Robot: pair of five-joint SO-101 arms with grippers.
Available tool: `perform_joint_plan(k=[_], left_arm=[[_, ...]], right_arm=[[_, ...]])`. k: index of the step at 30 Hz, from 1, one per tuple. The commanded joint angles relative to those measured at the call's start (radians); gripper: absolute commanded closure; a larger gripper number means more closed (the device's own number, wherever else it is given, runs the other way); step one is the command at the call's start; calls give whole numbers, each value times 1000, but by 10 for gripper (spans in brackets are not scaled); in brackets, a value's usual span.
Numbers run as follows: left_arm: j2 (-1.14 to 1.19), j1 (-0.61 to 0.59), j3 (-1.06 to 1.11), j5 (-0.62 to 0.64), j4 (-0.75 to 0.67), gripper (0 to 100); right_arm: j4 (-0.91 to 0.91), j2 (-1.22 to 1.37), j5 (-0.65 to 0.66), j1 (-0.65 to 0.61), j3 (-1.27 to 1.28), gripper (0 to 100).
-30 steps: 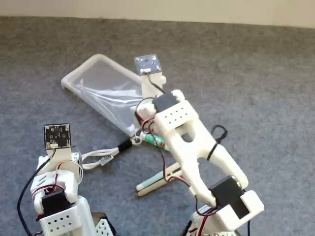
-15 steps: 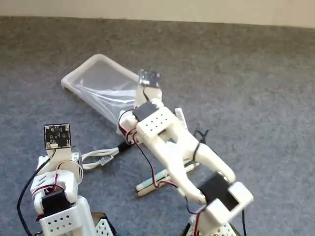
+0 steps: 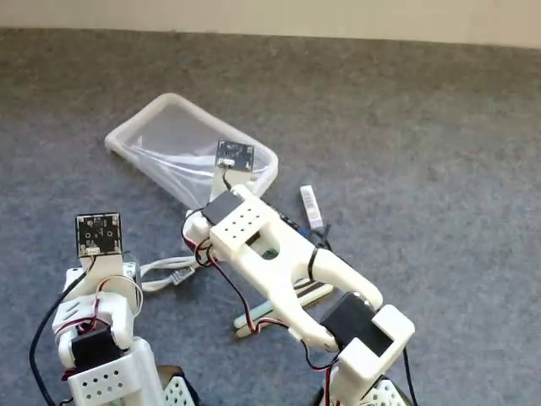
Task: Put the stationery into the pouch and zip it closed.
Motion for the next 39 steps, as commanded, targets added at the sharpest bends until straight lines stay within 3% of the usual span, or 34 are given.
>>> perform_joint_plan(k=[1, 24, 32, 39], left_arm=[[2, -5, -18, -5, -20, 849], [2, -5, -18, -5, -17, 849], [2, -5, -18, -5, -15, 849], [2, -10, -19, -5, -15, 849]], right_arm=[[-15, -7, -37, -18, -51, 807], [-87, 226, -40, -13, -150, 783], [7, 229, -31, -12, -150, 963], [59, 125, 164, -10, -143, 994]])
